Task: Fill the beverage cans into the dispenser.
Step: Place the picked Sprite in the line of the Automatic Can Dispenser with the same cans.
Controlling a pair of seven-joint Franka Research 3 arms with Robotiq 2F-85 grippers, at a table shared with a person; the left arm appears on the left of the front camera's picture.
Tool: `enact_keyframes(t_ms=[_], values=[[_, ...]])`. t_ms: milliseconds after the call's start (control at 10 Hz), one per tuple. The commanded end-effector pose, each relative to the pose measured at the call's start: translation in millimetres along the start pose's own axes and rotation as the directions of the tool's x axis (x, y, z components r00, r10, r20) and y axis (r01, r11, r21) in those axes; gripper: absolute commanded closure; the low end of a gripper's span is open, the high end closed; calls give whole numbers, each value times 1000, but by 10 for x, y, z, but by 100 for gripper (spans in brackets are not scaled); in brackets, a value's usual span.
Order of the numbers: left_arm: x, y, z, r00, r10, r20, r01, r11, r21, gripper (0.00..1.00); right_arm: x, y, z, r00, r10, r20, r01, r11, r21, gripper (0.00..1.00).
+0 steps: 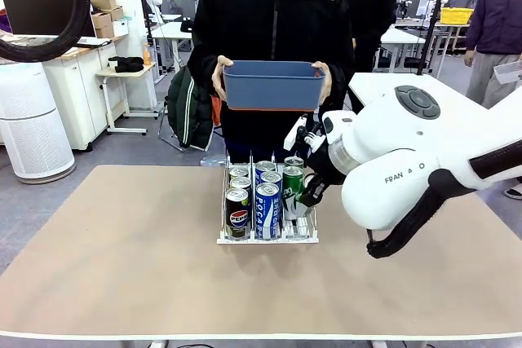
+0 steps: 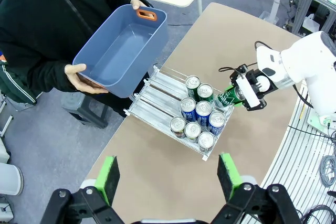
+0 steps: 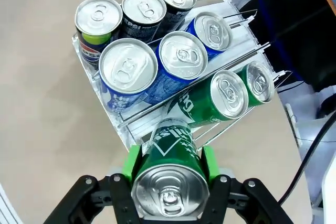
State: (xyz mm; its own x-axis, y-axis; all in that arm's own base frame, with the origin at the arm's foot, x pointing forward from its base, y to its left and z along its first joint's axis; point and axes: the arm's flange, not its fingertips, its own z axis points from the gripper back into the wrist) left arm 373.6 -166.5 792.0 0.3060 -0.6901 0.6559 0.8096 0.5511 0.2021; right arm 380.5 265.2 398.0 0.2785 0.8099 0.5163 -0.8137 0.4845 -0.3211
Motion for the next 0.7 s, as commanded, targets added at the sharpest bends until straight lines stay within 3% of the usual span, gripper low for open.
enact_keyframes(t_ms=[0, 200, 600], values=[[-3, 4, 2, 1000, 7, 8, -7, 1000, -8, 0, 163, -22, -151, 999, -10, 42, 10, 1000, -18, 42], [-3, 4, 2, 1000, 7, 8, -7, 1000, -8, 0, 161, -1, -220, 1000, -6, -11, 6, 998, 65, 42], [-3, 4, 2, 1000, 7, 8, -7, 1000, -8, 0, 146, 60, -345, 994, 1, -106, 12, 993, 121, 42]])
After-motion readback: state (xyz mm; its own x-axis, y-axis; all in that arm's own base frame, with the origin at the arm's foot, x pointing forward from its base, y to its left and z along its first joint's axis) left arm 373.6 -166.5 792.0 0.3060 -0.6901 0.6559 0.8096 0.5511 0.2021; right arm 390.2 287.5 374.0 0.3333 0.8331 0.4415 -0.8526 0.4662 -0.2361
